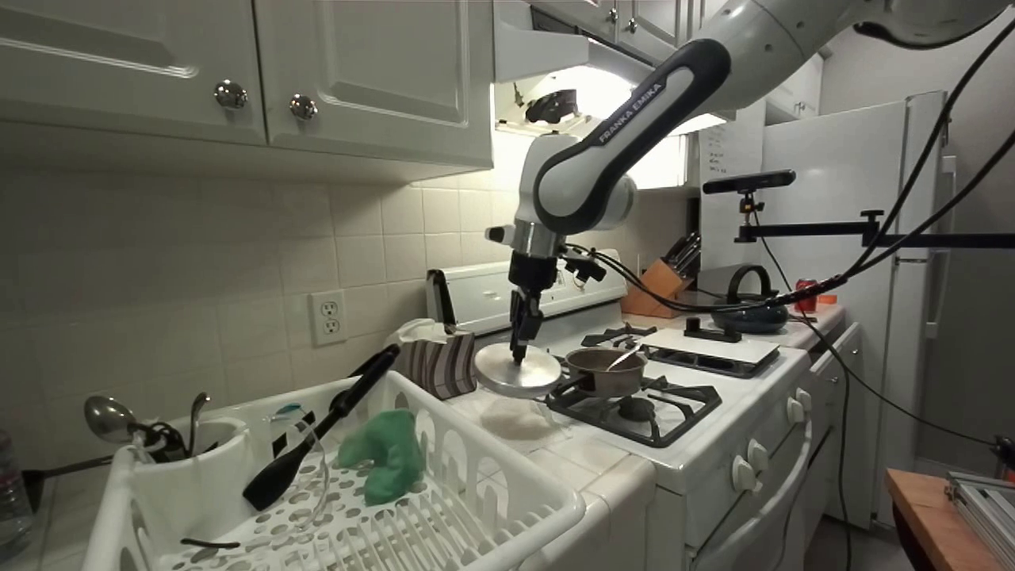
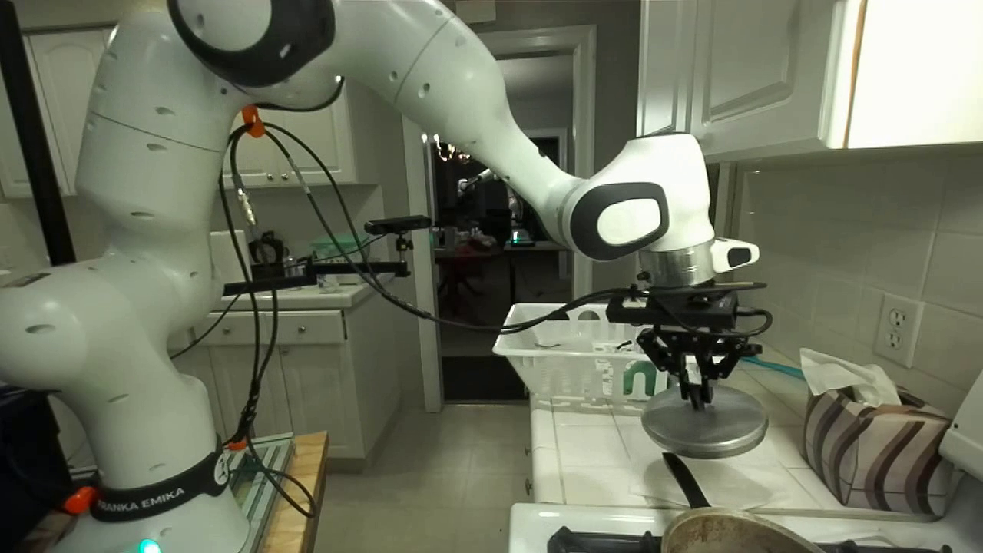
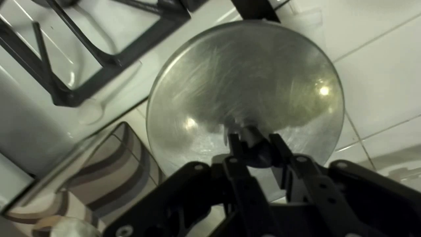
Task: Put the on the pot then move the green cloth to the right
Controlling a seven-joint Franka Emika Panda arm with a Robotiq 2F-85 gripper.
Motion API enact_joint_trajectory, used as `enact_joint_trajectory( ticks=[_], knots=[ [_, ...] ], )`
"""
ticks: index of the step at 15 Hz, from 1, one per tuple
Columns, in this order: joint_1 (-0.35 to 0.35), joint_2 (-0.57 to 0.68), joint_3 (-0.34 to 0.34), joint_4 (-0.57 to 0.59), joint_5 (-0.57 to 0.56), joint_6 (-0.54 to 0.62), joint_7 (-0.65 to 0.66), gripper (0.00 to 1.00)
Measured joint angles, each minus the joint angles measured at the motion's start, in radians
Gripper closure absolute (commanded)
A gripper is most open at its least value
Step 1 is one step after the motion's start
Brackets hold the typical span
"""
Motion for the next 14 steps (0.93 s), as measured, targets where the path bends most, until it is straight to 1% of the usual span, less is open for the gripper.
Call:
enact_joint_trajectory(
  ticks=[5,7,10,11,12,14],
  knots=[
    [0.001,-0.194,-0.099,-0.265,-0.035,0.114,0.218,0.94],
    [-0.006,-0.252,-0.143,-0.362,-0.051,0.155,0.299,0.94],
    [-0.043,-0.294,-0.203,-0.437,-0.038,0.214,0.359,0.94],
    [-0.064,-0.298,-0.218,-0.44,-0.01,0.229,0.357,0.94],
    [-0.087,-0.299,-0.227,-0.434,0.043,0.234,0.34,0.94],
    [-0.134,-0.297,-0.229,-0.4,0.2,0.224,0.249,0.94]
  ],
)
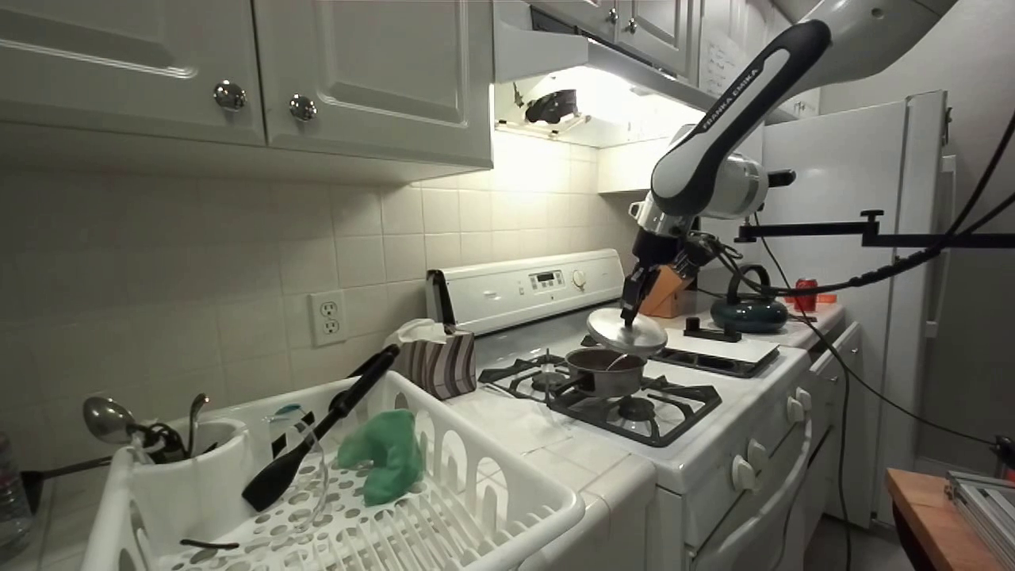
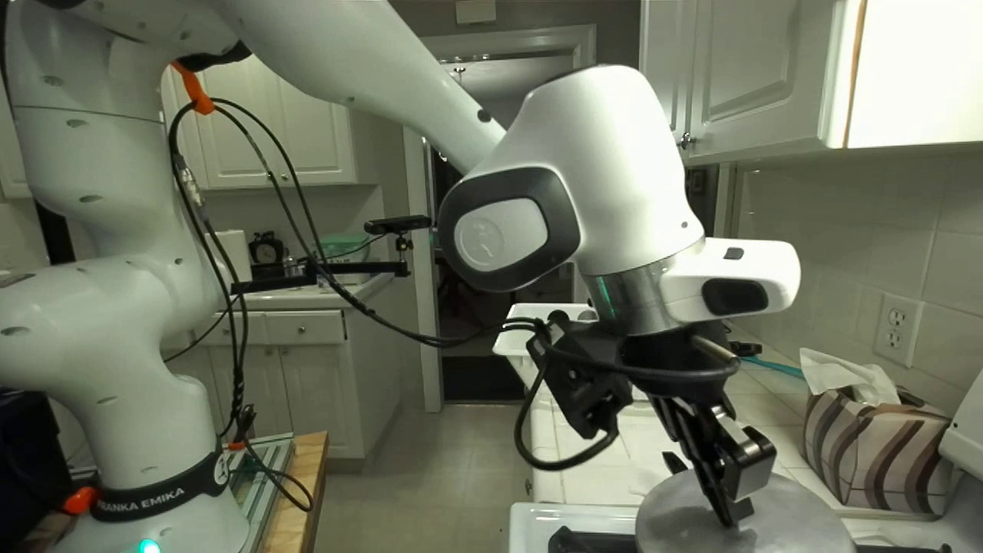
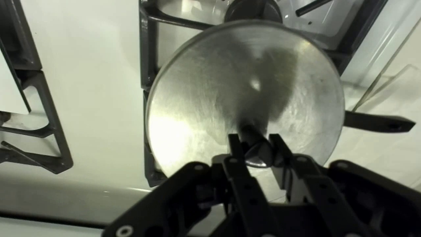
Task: Put the on the pot then move the green cloth to the right
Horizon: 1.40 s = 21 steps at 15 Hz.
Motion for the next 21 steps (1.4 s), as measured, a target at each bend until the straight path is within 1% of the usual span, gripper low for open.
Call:
enact_joint_trajectory(
  ticks=[2,3,4,6,8,9,11,14,17,19,21],
  knots=[
    [-0.03,0.014,0.013,0.062,0.157,-0.057,-0.11,0.94],
    [-0.036,0.028,0.019,0.104,0.222,-0.111,-0.16,0.94],
    [-0.037,0.044,0.021,0.149,0.258,-0.174,-0.19,0.94],
    [-0.04,0.083,0.021,0.236,0.273,-0.322,-0.204,0.94],
    [-0.048,0.121,0.017,0.306,0.271,-0.457,-0.203,0.94],
    [-0.053,0.14,0.013,0.332,0.269,-0.504,-0.199,0.94],
    [-0.062,0.174,0.005,0.366,0.265,-0.557,-0.189,0.94],
    [-0.067,0.211,-0.001,0.389,0.241,-0.564,-0.157,0.94],
    [-0.059,0.234,0.001,0.406,0.184,-0.564,-0.103,0.94],
    [-0.046,0.245,0.003,0.419,0.118,-0.564,-0.044,0.94],
    [-0.028,0.249,0.0,0.434,0.022,-0.561,0.048,0.94]
  ],
)
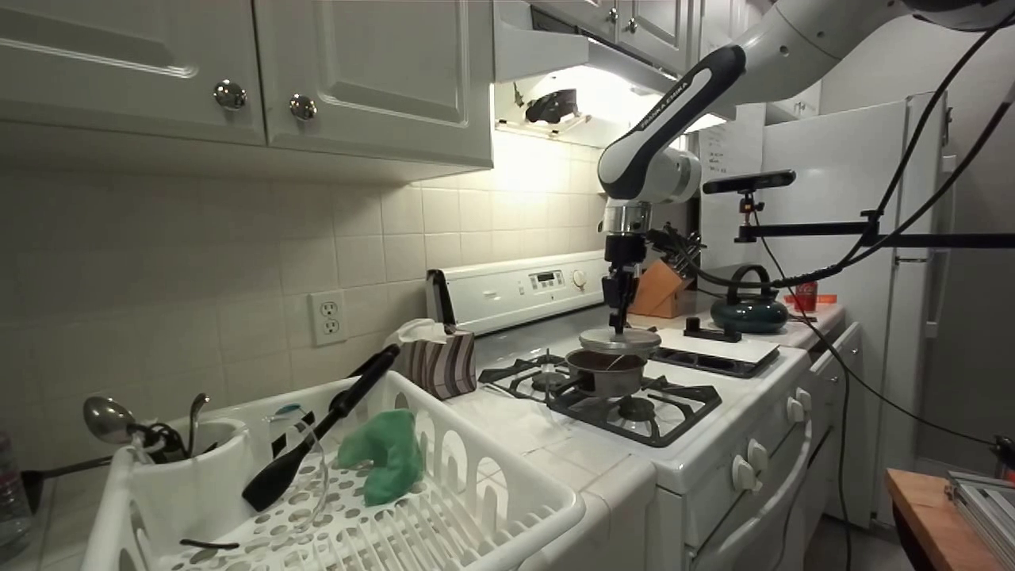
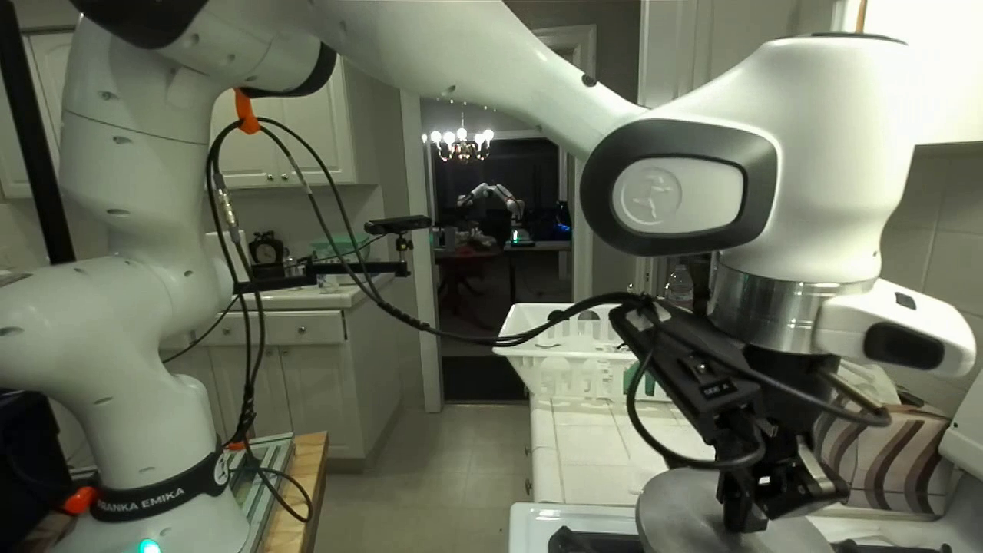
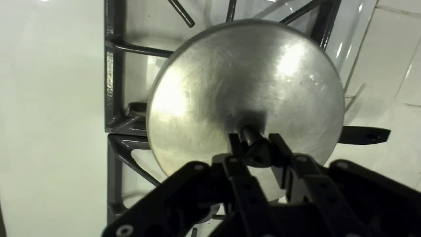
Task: Put the on the pot then move the green cloth to the right
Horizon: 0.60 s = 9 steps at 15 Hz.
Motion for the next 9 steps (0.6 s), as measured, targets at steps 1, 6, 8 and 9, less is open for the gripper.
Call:
enact_joint_trajectory(
  ticks=[1,6,8,9],
  knots=[
    [0.009,0.0,-0.001,0.008,-0.043,0.0,0.04,0.94],
    [0.047,0.006,0.002,0.036,-0.159,-0.002,0.141,0.94],
    [0.052,0.017,0.005,0.036,-0.162,-0.001,0.144,0.94],
    [0.052,0.024,0.006,0.036,-0.162,0.001,0.145,0.94]
  ],
)
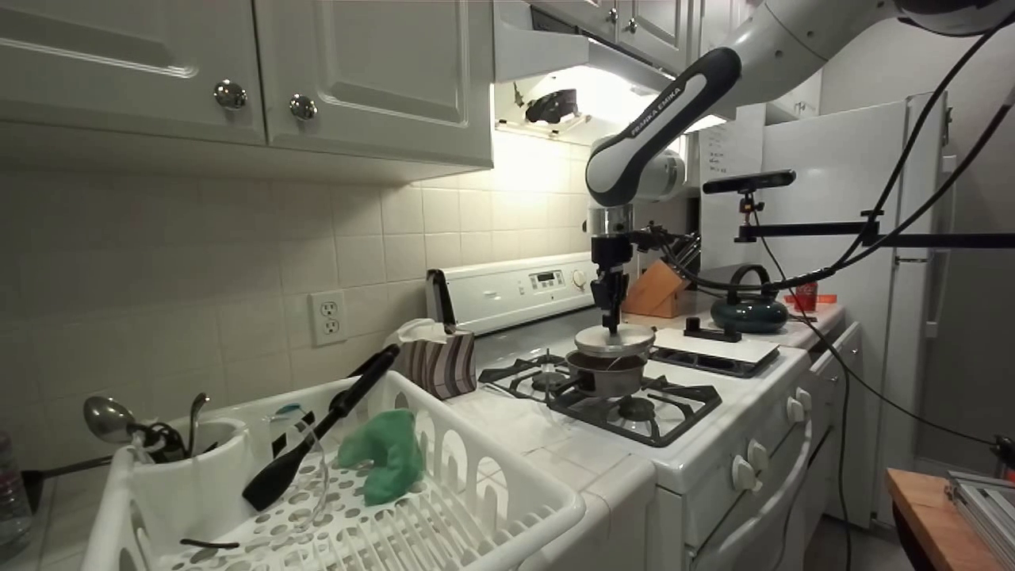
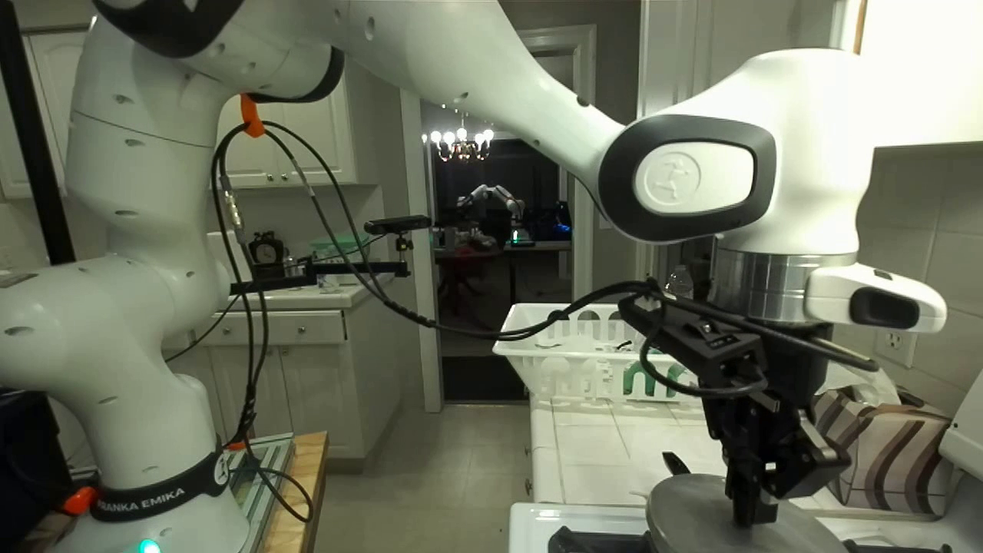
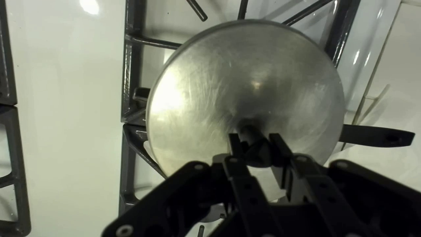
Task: Put the on the pot then move the green cloth to the right
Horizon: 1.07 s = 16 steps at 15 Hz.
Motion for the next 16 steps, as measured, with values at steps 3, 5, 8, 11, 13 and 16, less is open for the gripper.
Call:
enact_joint_trajectory(
  ticks=[3,5,8,11,13,16],
  knots=[
    [-0.001,0.023,-0.001,-0.001,-0.004,0.028,0.011,0.94],
    [0.0,0.033,-0.002,-0.001,-0.025,0.063,0.027,0.94],
    [0.005,0.033,-0.002,-0.001,-0.058,0.092,0.051,0.94],
    [0.016,0.039,0.001,0.0,-0.065,0.094,0.054,0.94],
    [0.024,0.048,0.003,0.001,-0.066,0.095,0.054,0.94],
    [0.034,0.062,0.006,0.001,-0.07,0.107,0.054,0.94]
  ],
)
